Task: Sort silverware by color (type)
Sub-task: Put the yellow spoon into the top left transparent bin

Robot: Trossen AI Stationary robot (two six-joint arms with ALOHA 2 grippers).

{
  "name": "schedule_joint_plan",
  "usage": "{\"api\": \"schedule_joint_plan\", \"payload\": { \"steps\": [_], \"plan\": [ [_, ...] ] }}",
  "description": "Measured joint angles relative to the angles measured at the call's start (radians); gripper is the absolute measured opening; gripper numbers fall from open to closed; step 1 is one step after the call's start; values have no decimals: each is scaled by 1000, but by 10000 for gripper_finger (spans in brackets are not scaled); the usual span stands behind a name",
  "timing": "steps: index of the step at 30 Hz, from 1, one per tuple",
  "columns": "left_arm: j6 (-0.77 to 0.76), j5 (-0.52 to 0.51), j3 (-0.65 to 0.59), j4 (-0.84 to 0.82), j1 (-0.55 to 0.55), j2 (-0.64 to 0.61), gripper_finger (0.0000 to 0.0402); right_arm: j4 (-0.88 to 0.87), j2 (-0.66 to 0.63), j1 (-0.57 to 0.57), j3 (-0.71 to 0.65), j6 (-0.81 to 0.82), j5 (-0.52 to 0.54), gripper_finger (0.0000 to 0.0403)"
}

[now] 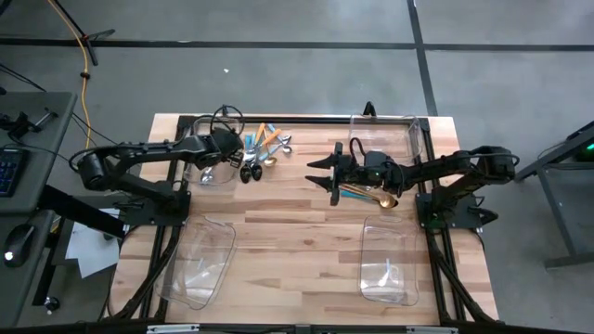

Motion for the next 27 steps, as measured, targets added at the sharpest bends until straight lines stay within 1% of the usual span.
{"api": "schedule_joint_plan", "payload": {
  "steps": [4, 9, 23, 27],
  "plan": [
    [9, 13, -6, -20, 8, 51, 17, 0, 0, 0, 0, 0, -1, 168],
    [12, 10, 1, 5, 10, 85, 22, -3, 0, 0, 0, 0, -1, 168],
    [48, 12, 0, 10, 11, 53, 26, -7, 0, 0, 0, 0, -1, 167],
    [47, 12, 0, 11, 11, 37, 39, -8, 0, 0, 0, 0, 0, 167]
  ]
}}
